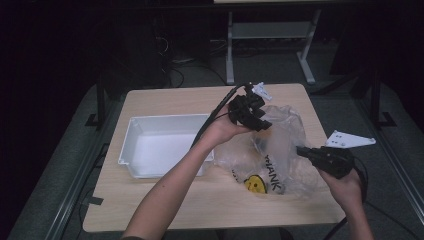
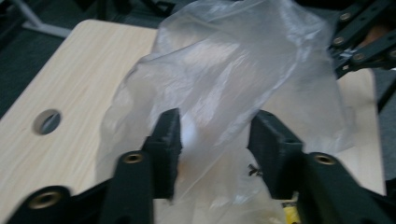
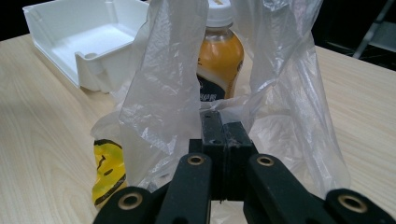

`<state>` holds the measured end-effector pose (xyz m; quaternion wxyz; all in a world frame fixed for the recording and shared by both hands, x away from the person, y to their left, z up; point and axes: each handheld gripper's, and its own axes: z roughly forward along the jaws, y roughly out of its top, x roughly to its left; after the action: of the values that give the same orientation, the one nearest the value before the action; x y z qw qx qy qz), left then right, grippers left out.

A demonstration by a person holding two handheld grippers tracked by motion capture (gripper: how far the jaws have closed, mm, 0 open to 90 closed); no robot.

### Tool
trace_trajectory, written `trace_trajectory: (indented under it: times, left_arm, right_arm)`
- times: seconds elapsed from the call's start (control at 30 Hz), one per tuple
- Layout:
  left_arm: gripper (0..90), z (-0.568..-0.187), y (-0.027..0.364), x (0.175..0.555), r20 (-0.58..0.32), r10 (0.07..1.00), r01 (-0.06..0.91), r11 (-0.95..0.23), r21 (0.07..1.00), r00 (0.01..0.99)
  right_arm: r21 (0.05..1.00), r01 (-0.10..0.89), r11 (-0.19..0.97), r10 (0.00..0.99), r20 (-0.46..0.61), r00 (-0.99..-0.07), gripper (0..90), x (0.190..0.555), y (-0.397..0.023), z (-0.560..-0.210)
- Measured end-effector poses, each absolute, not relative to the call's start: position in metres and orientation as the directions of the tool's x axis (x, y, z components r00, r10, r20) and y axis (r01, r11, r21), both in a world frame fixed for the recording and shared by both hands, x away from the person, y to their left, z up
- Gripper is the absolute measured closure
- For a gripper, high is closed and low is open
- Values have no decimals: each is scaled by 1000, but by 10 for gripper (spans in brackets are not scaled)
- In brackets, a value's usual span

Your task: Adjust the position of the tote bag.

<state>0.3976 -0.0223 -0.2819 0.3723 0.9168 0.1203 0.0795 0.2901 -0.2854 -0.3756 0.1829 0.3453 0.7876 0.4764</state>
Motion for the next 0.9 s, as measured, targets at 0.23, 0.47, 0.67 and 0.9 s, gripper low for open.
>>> trace_trajectory:
  times: [0.23,0.47,0.67,0.9]
  left_arm:
    - [835,-286,-27,395,84,243,126,-731,671,966]
    - [899,-289,-16,395,93,265,141,-741,657,960]
    - [900,-303,2,398,70,304,187,-734,652,950]
    - [900,-320,21,401,30,353,253,-724,642,935]
  right_arm:
    - [879,366,306,716,41,-697,898,290,-284,-374]
    - [883,358,303,710,41,-703,877,290,-280,-373]
    - [889,355,290,698,57,-714,880,291,-278,-372]
    - [886,348,305,682,52,-730,888,293,-269,-374]
